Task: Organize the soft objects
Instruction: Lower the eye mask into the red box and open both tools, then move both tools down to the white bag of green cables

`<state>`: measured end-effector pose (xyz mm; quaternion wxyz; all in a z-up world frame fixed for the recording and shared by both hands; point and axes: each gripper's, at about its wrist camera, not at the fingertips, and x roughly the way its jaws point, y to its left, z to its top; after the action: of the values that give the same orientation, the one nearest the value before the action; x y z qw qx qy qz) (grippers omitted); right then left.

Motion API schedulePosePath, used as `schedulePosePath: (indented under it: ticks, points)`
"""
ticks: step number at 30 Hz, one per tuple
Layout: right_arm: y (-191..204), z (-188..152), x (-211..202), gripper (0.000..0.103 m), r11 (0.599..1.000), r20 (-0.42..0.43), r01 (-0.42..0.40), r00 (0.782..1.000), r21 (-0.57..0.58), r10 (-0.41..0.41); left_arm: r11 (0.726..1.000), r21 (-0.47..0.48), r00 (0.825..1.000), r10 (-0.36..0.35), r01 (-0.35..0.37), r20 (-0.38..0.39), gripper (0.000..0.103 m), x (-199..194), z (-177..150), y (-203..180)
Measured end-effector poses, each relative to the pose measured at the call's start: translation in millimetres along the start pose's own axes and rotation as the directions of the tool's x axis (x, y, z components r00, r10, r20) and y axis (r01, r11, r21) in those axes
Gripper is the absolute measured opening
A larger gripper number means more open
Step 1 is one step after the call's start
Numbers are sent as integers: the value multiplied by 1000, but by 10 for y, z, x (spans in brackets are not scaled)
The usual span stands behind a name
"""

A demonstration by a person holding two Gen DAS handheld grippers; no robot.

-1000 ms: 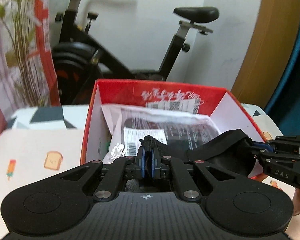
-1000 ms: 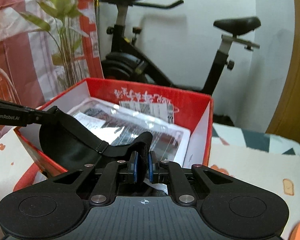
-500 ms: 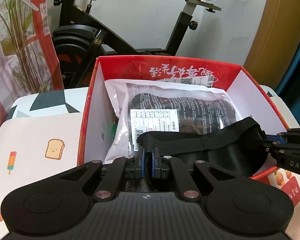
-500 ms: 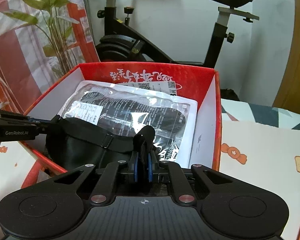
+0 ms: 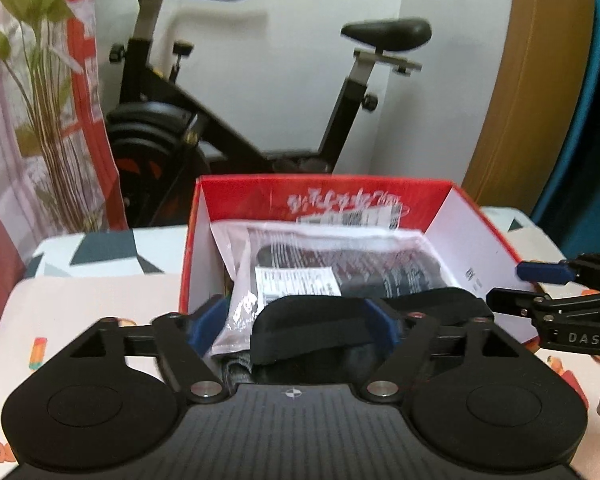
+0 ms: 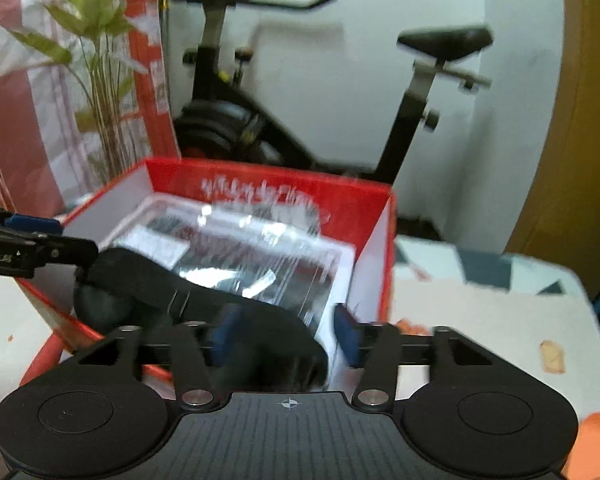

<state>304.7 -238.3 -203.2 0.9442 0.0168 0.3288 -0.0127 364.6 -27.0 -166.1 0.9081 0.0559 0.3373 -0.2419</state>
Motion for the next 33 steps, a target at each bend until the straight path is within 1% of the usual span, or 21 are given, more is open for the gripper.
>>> schedulePosePath:
  ticks: [2,4,7,9,11,13,16,20,23,26,28,30,31,33]
  points:
    - [-9,-2,-98,62,1000,35,18,999,-8,-18,1000,1,999,3,-3,32,89,-80,-16,-14]
    - [-24,-10,-184,69,1000,64,26,998,-7,-26,1000,0,999,4,-4,52,93,-153,-36,-27]
    - [-26,-54,-300,82,999,107,35,994,2,-35,1000,1,997,14,-14,79,96,-256,-91,-54]
    - [-10,-99,-364,96,999,134,41,990,7,-42,1000,-4,995,19,-19,94,98,-324,-149,-71]
    - [-3,-165,-433,102,999,162,28,986,26,-32,1000,-13,994,18,-16,107,99,-381,-217,-75]
    - [-3,-235,-463,103,999,173,9,985,53,-17,1000,-22,993,16,-14,116,99,-433,-300,-73]
    - [1,-388,-491,103,996,180,10,983,92,-26,999,-52,992,21,-15,123,99,-497,-456,-57]
    - [28,-641,-522,102,993,193,11,981,118,-34,991,-135,995,19,-6,94,99,-511,-698,20]
    - [39,-844,-514,101,990,181,7,983,138,-32,985,-174,998,23,-13,59,99,-473,-868,73]
    - [45,-1035,-470,98,985,151,-16,988,170,-10,979,-205,999,25,-18,31,97,-439,-1039,104]
    - [82,-1150,-408,96,983,120,-36,993,183,14,976,-218,1000,15,-12,11,95,-402,-1142,102]
    - [142,-1238,-335,90,983,86,-55,995,176,41,972,-235,1000,-1,-5,-24,88,-337,-1225,85]
    - [175,-1271,-300,89,983,70,-68,996,170,57,970,-244,999,-8,-2,-39,86,-317,-1273,70]
    - [238,-1305,-257,82,982,53,-94,995,164,86,966,-260,997,-27,7,-74,79,-249,-1333,53]
